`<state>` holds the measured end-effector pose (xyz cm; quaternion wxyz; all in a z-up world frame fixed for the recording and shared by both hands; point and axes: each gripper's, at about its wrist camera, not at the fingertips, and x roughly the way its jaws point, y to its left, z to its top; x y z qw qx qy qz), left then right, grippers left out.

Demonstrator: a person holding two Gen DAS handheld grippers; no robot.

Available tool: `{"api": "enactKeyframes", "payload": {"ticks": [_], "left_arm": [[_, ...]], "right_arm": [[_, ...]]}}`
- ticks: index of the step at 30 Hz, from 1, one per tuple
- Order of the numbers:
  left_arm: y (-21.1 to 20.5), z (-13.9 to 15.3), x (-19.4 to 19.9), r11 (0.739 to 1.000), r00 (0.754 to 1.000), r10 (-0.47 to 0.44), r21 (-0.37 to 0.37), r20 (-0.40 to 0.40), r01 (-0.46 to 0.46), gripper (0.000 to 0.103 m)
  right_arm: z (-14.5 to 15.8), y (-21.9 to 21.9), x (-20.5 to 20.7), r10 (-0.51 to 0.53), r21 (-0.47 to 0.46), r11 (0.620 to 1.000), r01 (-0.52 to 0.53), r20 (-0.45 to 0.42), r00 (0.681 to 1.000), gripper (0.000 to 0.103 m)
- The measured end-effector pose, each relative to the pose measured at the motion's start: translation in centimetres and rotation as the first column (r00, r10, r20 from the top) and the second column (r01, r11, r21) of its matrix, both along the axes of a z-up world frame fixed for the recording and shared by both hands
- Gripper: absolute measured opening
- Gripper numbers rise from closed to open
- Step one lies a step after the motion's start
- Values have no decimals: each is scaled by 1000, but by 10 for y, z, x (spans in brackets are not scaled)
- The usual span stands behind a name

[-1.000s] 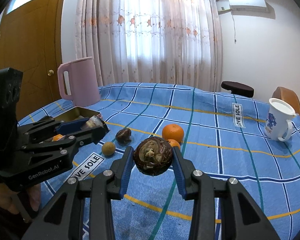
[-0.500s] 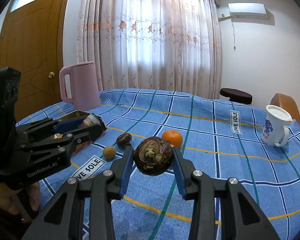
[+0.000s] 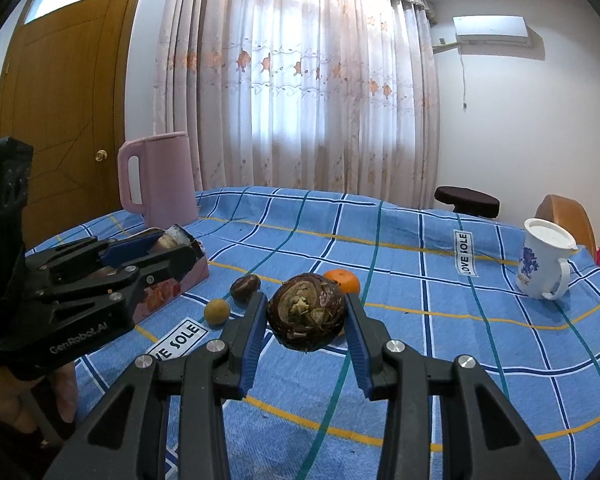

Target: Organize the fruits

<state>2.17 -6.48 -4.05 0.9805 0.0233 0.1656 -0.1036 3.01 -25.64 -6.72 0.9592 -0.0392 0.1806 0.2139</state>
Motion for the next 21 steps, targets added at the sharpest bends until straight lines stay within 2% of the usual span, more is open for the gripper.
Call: {"api": "enactKeyframes", "payload": {"ticks": [6, 9, 14, 21], "left_arm": [[5, 1, 0, 1000, 1000, 30, -4, 0, -30, 36], [10, 3, 2, 999, 999, 41, -4, -12, -41, 36], [23, 5, 5, 997, 996, 75, 0, -37, -75, 36], [48, 4, 10, 993, 991, 112, -13, -70, -113, 36]], "right_arm": [[2, 1, -7, -3, -9, 1000, 3, 40, 999, 40], [2, 6, -5, 2, -28, 1000, -1, 27, 1000, 40], [4, 14, 4, 37, -8, 999, -37, -13, 999, 40], [17, 46, 7, 100, -41, 994, -100, 4, 995, 40]]}}
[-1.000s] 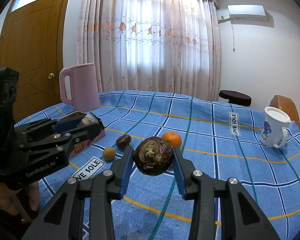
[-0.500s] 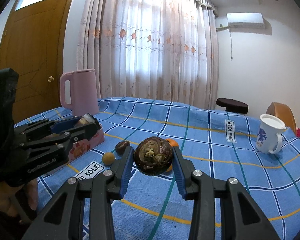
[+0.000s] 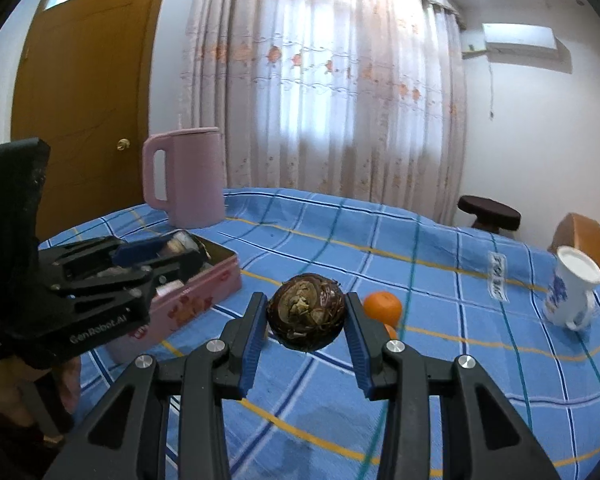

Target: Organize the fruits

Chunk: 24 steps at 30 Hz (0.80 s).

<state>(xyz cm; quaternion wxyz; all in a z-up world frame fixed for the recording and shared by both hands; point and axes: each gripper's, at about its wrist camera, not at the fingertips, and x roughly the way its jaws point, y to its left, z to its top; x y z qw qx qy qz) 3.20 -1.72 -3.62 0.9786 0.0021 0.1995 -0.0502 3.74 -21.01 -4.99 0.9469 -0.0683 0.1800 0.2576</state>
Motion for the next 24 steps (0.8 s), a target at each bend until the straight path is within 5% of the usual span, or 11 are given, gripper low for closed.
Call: {"api": "enactKeyframes", "payload": {"ticks": [13, 24], "left_arm": [[65, 9, 5, 993, 993, 114, -30, -32, -115, 36], [114, -7, 14, 980, 975, 193, -35, -106, -197, 36]], "right_arm": [[24, 64, 20, 137, -19, 990, -137, -11, 991, 41], [2, 135, 36, 242, -69, 966, -249, -90, 966, 41]]}}
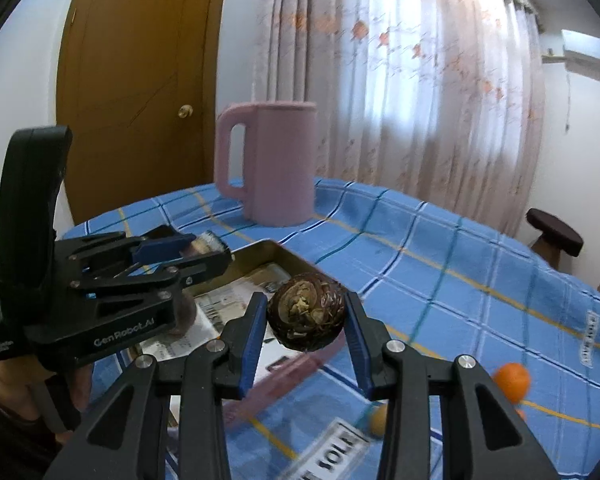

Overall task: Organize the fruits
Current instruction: 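Open both tools to drop the brown-white cylinder and brown fruit into the tin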

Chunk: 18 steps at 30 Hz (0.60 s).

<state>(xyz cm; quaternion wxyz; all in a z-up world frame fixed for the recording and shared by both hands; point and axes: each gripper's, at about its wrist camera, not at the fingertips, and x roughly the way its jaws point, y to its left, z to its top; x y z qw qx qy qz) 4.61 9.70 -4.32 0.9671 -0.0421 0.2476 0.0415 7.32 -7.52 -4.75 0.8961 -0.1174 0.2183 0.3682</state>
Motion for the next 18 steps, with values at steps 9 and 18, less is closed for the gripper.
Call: {"api": "enactKeyframes", "payload": {"ticks": [9, 18], "left_arm": [[9, -16, 8, 1000, 998, -7, 5, -61, 7, 36], [10, -20, 12, 1000, 996, -1, 19, -90, 3, 37]], "right_arm": [[-27, 33, 11, 20, -67, 997, -25, -66, 998, 41], [-38, 41, 19, 23, -88, 996, -34, -123, 992, 41]]}}
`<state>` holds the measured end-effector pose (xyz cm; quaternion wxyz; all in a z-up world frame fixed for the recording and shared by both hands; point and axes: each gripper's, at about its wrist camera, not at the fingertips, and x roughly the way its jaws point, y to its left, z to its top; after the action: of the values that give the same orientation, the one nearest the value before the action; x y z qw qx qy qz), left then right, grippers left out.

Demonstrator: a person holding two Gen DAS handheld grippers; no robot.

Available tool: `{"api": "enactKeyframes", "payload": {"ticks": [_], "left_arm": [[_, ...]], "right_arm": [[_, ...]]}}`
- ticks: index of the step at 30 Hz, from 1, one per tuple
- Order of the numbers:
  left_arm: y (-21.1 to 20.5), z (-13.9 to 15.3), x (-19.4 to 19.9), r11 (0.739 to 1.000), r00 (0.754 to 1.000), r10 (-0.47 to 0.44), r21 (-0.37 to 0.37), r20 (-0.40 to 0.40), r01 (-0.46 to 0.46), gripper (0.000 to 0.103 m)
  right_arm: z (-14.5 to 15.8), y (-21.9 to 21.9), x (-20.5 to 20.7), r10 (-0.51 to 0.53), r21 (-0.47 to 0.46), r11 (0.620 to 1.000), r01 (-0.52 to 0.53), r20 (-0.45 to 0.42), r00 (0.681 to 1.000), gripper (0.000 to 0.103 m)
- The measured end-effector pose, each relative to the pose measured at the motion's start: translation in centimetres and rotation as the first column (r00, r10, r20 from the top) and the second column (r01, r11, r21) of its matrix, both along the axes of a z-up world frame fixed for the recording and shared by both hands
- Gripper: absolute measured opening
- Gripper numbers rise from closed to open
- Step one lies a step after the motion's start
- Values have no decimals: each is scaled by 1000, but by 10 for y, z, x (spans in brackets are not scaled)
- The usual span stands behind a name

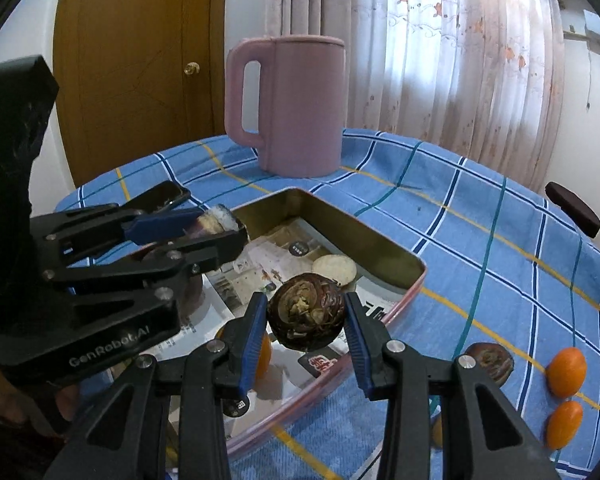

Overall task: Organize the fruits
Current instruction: 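Open both tools to drop the brown-white cylinder and brown fruit into the tin, then move the left tool to a brown round fruit while the right tool approaches a small kiwi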

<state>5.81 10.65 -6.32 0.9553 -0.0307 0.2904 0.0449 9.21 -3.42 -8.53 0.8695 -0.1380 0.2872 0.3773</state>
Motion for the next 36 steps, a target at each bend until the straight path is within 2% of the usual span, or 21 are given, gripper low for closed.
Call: {"api": "enactKeyframes", "payload": {"ticks": [6, 8, 10, 12, 15, 19, 23, 25, 31, 36], "left_arm": [[-3, 1, -2, 1000, 1000, -4, 14, 4, 4, 38], [-3, 1, -1, 1000, 1000, -2, 14, 3, 2, 38], [-2, 2, -2, 1000, 1000, 1, 15, 4, -1, 45], [-2, 3, -3, 1000, 1000, 11, 20, 12, -12, 67], [-4, 8, -9, 999, 999, 15, 29, 38, -16, 77], [-1, 17, -16, 1000, 997, 22, 14, 69, -23, 78], [7, 27, -28, 998, 990, 67, -11, 124, -67, 99], [8, 29, -30, 997, 988, 74, -34, 138, -70, 99], [-9, 23, -25, 999, 993, 30, -43, 118, -25, 99], [-25, 19, -22, 1000, 995, -2, -23, 101, 4, 99]], "right_arm": [[-3, 4, -2, 31, 2, 1000, -31, -24, 999, 41], [-4, 5, -4, 35, -5, 999, -35, -18, 999, 45], [-3, 5, -6, 30, -10, 999, -30, -4, 1000, 49], [-2, 3, -7, 28, -2, 1000, -28, -3, 1000, 53], [-1, -1, -9, 18, 4, 1000, -18, 10, 1000, 54], [6, -11, -17, -2, 23, 1000, 1, 36, 999, 54], [20, -44, -29, -56, 50, 997, 51, 96, 994, 55], [23, -70, -31, -108, 63, 993, 102, 109, 988, 55], [12, -133, -14, -270, 40, 963, 268, 52, 961, 57], [2, -138, 3, -274, 61, 959, 276, -33, 961, 57]]}}
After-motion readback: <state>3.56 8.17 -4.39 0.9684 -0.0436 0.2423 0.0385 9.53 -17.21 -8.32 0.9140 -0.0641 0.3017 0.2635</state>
